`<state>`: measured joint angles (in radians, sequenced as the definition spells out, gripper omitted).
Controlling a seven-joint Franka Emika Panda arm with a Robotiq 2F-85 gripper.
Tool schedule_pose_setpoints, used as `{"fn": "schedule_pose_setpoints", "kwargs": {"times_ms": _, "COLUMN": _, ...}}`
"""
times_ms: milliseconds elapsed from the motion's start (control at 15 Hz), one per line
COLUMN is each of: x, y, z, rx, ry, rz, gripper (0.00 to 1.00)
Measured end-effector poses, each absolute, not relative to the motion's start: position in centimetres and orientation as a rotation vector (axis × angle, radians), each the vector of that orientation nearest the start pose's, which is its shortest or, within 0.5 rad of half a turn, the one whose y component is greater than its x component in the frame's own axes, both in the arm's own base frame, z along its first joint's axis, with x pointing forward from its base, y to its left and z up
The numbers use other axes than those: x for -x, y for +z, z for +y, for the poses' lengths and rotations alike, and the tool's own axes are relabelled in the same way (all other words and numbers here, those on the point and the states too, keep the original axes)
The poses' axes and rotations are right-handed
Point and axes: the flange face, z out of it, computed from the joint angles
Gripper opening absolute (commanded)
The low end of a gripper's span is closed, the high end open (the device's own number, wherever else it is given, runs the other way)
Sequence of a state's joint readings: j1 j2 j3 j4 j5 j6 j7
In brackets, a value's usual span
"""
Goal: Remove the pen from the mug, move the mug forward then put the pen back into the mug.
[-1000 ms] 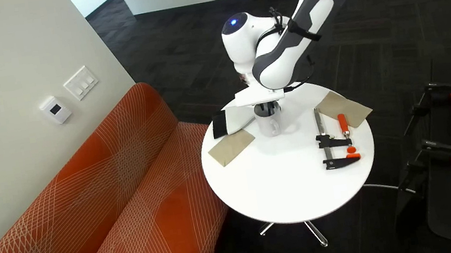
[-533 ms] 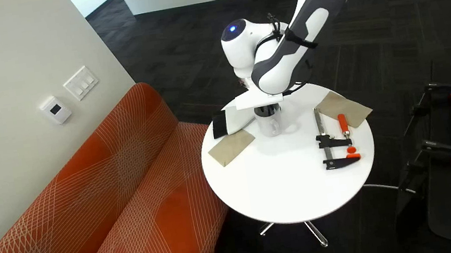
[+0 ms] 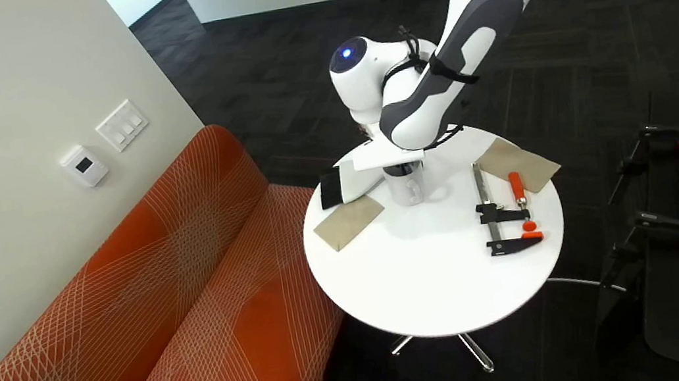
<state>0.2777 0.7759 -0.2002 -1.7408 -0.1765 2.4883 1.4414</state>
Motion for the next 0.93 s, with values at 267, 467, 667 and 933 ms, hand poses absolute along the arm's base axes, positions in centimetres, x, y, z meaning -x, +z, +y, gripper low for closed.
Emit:
{"fn": "schedule_pose_setpoints", "kwargs": {"times_ms": 267, "x": -65.5, "y": 14.3, "z": 7.6, "rx": 2.796, "ry": -0.347, "rz": 1.837, "gripper": 0.04}}
{"fn": "schedule_pose_setpoints", "kwargs": {"times_ms": 467, "x": -65.0, "y": 15.6, "z": 9.0, "rx": 2.805, "ry": -0.44, "rz": 1.843, "gripper": 0.04}}
{"fn": "schedule_pose_setpoints", "kwargs": {"times_ms": 667, "x": -63.9, "y": 17.9, "z": 10.2, "rx": 2.804, "ry": -0.543, "rz": 1.848, "gripper": 0.04}}
{"fn": "schedule_pose_setpoints", "kwargs": {"times_ms": 933, "x": -61.9, "y": 21.7, "z": 11.2, "rx": 2.799, "ry": -0.667, "rz": 1.833, "gripper": 0.04}}
